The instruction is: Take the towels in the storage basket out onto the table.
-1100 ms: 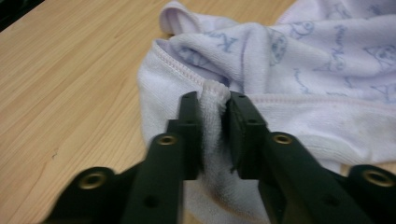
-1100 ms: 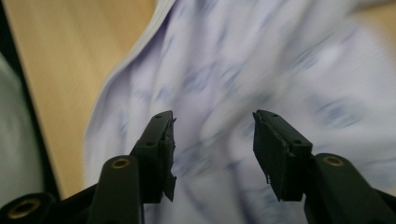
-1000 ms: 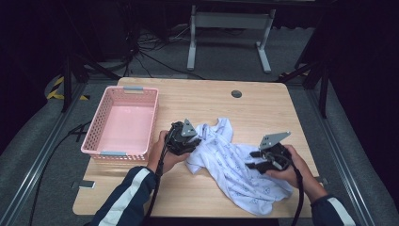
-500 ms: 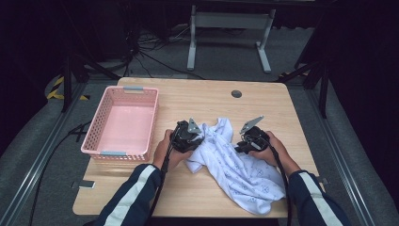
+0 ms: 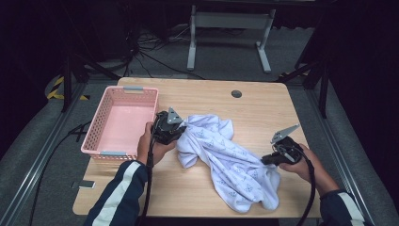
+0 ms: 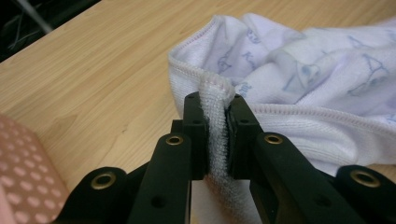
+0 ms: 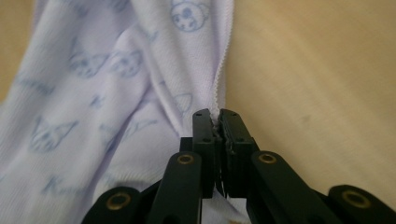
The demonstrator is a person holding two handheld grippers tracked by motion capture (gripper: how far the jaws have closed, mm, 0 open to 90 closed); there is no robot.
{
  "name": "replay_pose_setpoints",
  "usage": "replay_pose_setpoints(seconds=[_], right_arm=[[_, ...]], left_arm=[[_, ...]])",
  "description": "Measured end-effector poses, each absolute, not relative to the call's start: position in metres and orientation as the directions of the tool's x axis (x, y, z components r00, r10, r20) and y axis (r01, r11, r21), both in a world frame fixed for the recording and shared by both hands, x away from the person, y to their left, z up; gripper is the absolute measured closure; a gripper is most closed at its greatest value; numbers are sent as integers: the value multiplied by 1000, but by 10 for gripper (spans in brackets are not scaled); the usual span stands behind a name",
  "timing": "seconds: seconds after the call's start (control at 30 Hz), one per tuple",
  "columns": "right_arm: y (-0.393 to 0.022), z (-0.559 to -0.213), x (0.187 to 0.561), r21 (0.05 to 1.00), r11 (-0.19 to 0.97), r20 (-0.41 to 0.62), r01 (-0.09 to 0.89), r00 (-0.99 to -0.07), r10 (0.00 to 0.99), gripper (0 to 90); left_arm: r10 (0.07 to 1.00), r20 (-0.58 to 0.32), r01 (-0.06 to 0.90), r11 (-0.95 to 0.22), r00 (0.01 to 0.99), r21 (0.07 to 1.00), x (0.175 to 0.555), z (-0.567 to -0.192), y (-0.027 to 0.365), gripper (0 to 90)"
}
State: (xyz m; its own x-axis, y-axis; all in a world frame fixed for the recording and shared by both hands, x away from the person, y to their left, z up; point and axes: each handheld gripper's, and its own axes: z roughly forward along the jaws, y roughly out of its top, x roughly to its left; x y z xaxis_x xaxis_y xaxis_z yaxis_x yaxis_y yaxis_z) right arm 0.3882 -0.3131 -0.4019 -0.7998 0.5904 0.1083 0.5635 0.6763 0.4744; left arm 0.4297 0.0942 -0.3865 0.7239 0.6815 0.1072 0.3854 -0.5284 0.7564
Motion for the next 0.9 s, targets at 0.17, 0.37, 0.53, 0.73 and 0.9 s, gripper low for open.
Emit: replay_pose_setpoints(seconds=[0.17, 0.37, 0.53, 0.73, 0.9], right_arm=[[-309, -406, 372, 415, 730, 177, 543, -835, 521, 841], [-288, -390, 396, 556, 670, 20, 491, -814, 580, 524], [-264, -394, 449, 654, 577, -5, 489, -760, 650, 500], [-229, -423, 497, 615, 546, 31, 569, -710, 704, 440], [-218, -441, 511, 582, 539, 31, 609, -679, 733, 422]], left_arm=[[698, 121, 416, -546, 706, 727, 424, -391, 92, 751], [664, 76, 388, -522, 744, 760, 428, -391, 86, 520], [655, 74, 355, -498, 752, 791, 423, -382, 72, 351], [526, 42, 286, -527, 849, 801, 405, -385, 45, 307], [467, 61, 256, -584, 882, 770, 390, -397, 20, 303]])
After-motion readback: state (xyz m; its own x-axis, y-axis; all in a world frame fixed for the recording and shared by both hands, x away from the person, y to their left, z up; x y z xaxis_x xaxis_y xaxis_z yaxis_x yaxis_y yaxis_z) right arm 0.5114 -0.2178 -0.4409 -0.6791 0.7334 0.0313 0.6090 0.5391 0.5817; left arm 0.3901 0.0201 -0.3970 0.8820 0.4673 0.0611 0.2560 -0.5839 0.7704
